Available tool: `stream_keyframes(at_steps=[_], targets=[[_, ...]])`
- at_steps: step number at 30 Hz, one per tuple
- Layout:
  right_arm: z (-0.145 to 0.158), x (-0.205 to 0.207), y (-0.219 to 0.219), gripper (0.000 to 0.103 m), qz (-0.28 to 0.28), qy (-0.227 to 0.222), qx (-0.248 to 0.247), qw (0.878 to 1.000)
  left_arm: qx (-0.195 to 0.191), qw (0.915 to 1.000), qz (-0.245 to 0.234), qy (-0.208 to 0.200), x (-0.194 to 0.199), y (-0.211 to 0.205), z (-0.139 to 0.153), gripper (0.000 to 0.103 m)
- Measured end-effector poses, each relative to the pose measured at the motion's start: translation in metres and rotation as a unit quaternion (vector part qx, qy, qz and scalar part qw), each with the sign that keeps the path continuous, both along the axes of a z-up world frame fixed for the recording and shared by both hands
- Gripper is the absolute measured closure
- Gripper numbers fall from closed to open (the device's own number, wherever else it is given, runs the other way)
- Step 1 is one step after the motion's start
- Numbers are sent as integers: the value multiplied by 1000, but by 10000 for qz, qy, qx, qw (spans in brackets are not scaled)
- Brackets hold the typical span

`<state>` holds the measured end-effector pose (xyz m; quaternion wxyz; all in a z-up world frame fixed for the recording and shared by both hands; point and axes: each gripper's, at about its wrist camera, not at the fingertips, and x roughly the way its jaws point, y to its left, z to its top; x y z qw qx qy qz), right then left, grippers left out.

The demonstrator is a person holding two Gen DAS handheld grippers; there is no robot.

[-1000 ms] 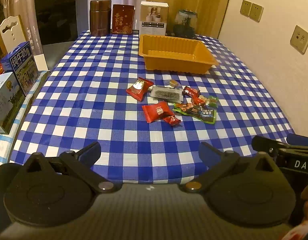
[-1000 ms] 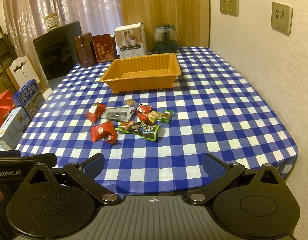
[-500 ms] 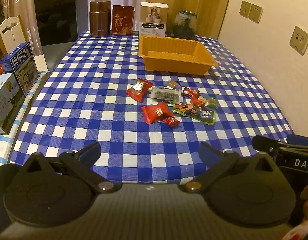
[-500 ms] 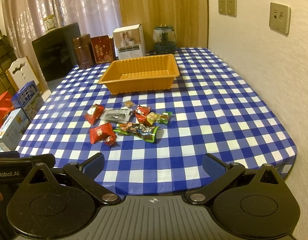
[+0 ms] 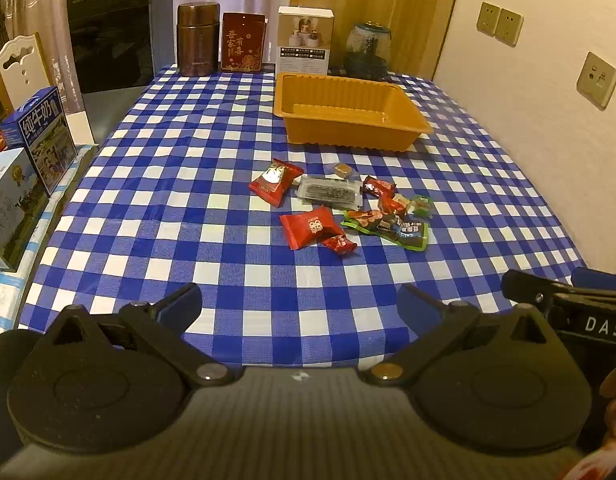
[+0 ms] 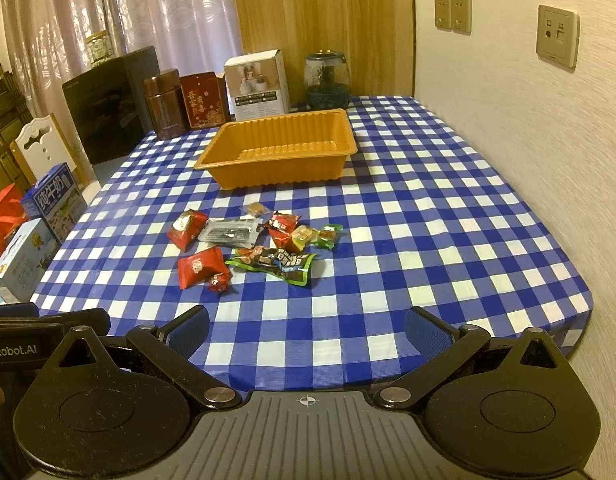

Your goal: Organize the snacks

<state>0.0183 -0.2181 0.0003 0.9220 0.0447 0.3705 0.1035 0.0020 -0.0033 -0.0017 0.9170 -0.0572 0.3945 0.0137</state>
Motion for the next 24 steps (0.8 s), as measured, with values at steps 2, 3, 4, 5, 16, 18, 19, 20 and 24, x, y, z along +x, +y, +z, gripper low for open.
stream_keyframes(at_steps=[2, 3, 4, 5, 16, 18, 19, 20, 24], targets=[[0, 0, -1, 0, -8, 3, 1, 10000, -1, 10000, 0, 2, 0, 0, 0, 0], [0, 0, -1, 0, -5, -1, 3, 10000, -1, 10000, 2, 4, 0, -1, 0, 0], [0, 0, -1, 0, -5, 3, 4, 10000, -1, 10000, 2, 5, 0, -1, 0, 0], [0, 0, -1, 0, -2, 5, 0, 10000, -7, 10000, -1, 3, 0, 0, 0, 0], [-1, 0, -3, 0, -21, 7, 8, 10000, -1, 10000, -4, -6, -1, 0, 0, 0], [-1, 1, -3, 0, -12, 8, 7, 10000, 1, 10000, -7, -3, -1, 0, -1, 0], [-1, 1, -2, 0, -14, 9, 9, 10000, 2, 10000, -5, -2, 0, 0, 0, 0], [-1, 1, -3, 0, -12, 9, 9, 10000, -3, 10000, 0, 2, 0, 0, 0, 0], [-1, 1, -2, 0, -13, 10, 7, 10000, -2, 10000, -8, -4, -1, 0, -1, 0]])
